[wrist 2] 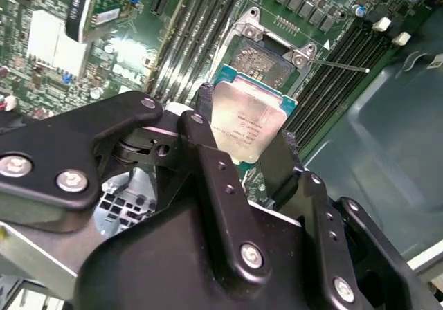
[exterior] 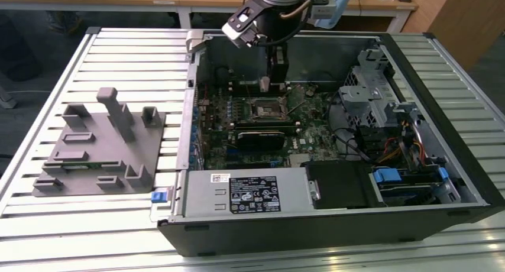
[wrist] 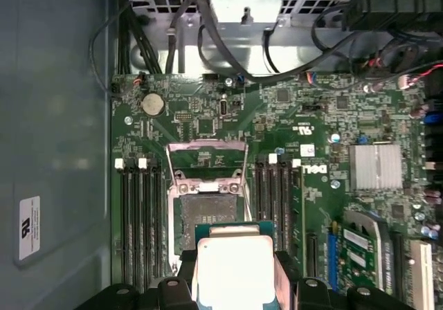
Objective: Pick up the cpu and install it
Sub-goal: 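Place the cpu into insertion slot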
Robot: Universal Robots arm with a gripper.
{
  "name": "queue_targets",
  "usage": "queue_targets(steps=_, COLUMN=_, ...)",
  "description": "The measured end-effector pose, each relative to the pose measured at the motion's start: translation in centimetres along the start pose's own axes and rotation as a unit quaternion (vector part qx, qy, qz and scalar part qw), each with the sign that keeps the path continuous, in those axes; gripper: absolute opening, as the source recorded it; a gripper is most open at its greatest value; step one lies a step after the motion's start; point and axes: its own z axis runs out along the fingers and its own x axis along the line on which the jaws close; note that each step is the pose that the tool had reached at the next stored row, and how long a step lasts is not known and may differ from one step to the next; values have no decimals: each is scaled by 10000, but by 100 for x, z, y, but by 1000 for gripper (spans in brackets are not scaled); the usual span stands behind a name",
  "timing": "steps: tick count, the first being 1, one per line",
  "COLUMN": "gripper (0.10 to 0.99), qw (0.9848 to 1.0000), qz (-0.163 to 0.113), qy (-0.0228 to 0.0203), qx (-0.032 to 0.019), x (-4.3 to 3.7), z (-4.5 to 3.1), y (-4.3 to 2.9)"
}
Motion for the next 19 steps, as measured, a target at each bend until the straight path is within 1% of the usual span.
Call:
queue_targets(steps=4, gripper=525, qw=10000, qz=-1, qy=1, qx=-1, x=26, z=73, y=2)
queue_targets(steps=10, gripper=525, qw=10000, qz=0, qy=0, qx=3, x=28, z=146, y=0)
queue_targets(steps=14, gripper=525, qw=10000, qz=0, qy=4, qx=3, x=31, z=213, y=-2)
queue_targets(steps=19, gripper=525, qw=10000, qz=-36, qy=8, qx=3, x=36, z=266, y=22)
